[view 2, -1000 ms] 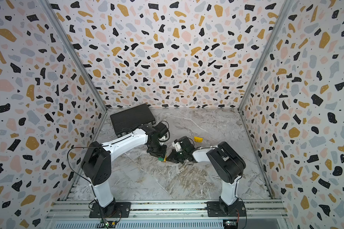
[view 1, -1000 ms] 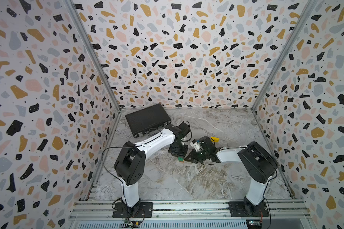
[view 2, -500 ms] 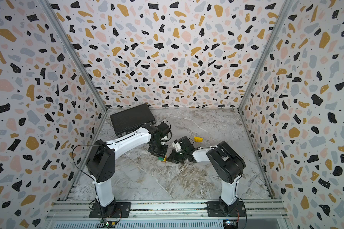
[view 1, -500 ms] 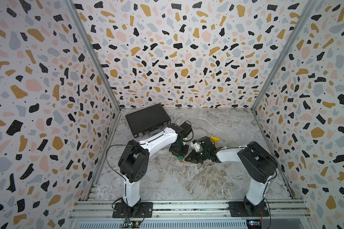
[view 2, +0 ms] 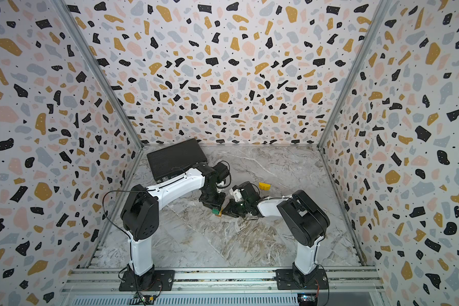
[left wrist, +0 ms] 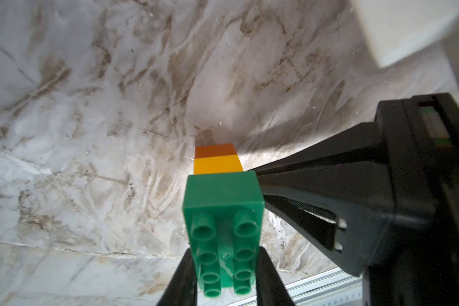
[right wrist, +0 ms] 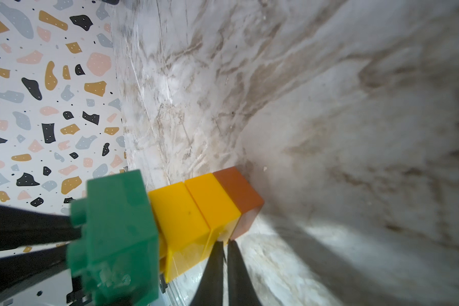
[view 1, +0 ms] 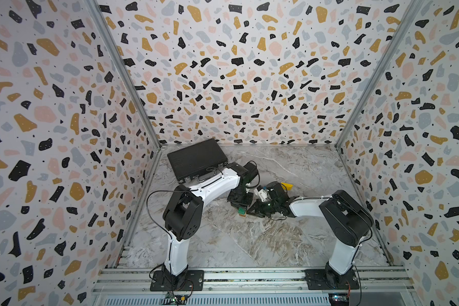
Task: Assemble an ice cream with lego
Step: Assemble the lego brick with the lego brick.
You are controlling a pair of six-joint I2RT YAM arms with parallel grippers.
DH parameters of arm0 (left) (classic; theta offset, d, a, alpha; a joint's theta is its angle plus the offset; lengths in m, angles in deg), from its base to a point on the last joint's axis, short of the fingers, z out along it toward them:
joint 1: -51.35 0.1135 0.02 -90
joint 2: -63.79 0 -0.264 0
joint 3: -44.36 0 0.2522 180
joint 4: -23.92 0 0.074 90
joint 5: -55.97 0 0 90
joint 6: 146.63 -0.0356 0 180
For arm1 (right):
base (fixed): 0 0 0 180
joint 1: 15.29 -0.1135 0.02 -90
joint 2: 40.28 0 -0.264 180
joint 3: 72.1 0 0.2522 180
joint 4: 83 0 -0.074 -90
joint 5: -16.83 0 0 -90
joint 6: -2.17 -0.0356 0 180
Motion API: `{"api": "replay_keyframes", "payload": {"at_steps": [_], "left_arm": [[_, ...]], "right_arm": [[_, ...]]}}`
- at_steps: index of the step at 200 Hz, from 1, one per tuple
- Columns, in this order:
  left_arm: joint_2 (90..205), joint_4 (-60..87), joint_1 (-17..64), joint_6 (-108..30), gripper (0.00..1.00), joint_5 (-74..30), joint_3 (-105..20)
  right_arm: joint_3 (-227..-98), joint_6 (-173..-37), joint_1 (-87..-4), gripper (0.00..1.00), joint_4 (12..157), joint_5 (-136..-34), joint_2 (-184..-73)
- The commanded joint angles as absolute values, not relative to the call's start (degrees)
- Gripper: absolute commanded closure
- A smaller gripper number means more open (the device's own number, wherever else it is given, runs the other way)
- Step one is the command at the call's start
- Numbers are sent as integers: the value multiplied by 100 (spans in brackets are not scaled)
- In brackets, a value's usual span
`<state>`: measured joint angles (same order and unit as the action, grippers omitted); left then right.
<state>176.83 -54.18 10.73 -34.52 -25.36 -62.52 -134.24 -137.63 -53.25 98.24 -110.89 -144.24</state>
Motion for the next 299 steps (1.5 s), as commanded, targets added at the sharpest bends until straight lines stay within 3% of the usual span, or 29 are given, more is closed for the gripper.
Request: {"api": "replay_keyframes", "payload": {"at_steps": [1,48,103,171,202,299], "left_arm": [[18057,-5792,1030,-3570,95,-2752,-6224],[18155,-5717,1030,-3729,94,-2533,-6392],[18287,-5760,1030,-3908,94,-2614,-6496],[18434,-5799,1030,-3894,92,-2716,-6538],[18533,-5873,1030,-3896,86,-2717,-6679],[18421,-6012,1031,-3836,50,-2893,-7106]], "right_arm": [[-13398,-13627,-5353,90,9802,-10997,-14106],[-13333,-13331,-5344,83,9504,-10580,-13739],[-13135,-13480,-5192,59,9822,-10758,-13508],[-12844,-14070,-4872,54,10823,-11244,-13669],[-12807,-14019,-4832,53,10697,-11091,-13609],[-12857,-13773,-4825,52,10234,-10777,-13505]]}}
